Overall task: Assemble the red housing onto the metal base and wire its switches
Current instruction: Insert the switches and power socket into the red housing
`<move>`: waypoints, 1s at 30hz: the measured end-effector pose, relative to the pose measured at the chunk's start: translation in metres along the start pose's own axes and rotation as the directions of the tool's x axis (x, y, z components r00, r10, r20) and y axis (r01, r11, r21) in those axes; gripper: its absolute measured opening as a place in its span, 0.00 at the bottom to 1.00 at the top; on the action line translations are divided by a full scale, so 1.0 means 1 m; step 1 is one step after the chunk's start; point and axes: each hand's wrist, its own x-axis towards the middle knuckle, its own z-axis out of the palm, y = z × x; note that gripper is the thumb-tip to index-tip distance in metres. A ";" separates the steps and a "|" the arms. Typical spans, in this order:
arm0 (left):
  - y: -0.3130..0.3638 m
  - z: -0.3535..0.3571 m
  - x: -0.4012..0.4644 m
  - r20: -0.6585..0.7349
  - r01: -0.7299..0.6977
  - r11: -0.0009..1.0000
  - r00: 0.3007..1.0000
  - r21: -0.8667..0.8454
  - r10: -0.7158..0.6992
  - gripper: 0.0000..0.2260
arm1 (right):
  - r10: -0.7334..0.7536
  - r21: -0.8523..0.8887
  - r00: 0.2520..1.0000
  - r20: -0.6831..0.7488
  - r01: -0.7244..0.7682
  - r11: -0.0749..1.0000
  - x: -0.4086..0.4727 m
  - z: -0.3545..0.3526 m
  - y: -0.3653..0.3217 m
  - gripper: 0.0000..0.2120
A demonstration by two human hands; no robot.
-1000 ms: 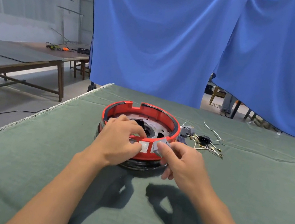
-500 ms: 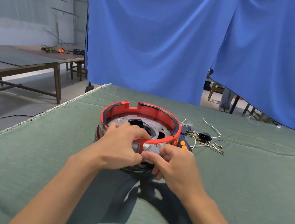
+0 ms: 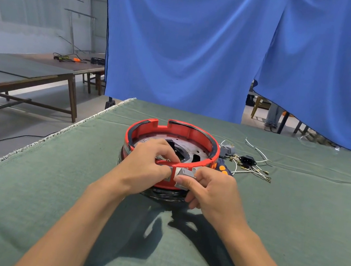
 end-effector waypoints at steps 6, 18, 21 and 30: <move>-0.001 0.002 -0.001 -0.034 0.003 0.998 0.999 0.058 -0.001 0.08 | 0.026 0.003 0.989 0.149 -0.026 1.000 -0.001 -0.006 0.000 0.09; -0.004 0.002 0.000 -0.021 0.013 0.999 1.000 0.042 -0.012 0.12 | -0.057 -0.276 0.996 0.076 0.076 0.958 -0.001 -0.009 -0.003 0.06; -0.004 0.003 0.000 -0.027 -0.019 0.999 0.999 0.051 0.021 0.10 | -0.033 -0.220 0.997 0.069 0.047 0.974 -0.001 -0.008 0.000 0.05; -0.007 0.006 0.002 -0.130 -0.067 0.992 0.988 0.105 0.081 0.05 | -0.053 -0.179 0.994 -0.095 0.035 0.983 0.001 -0.009 0.006 0.09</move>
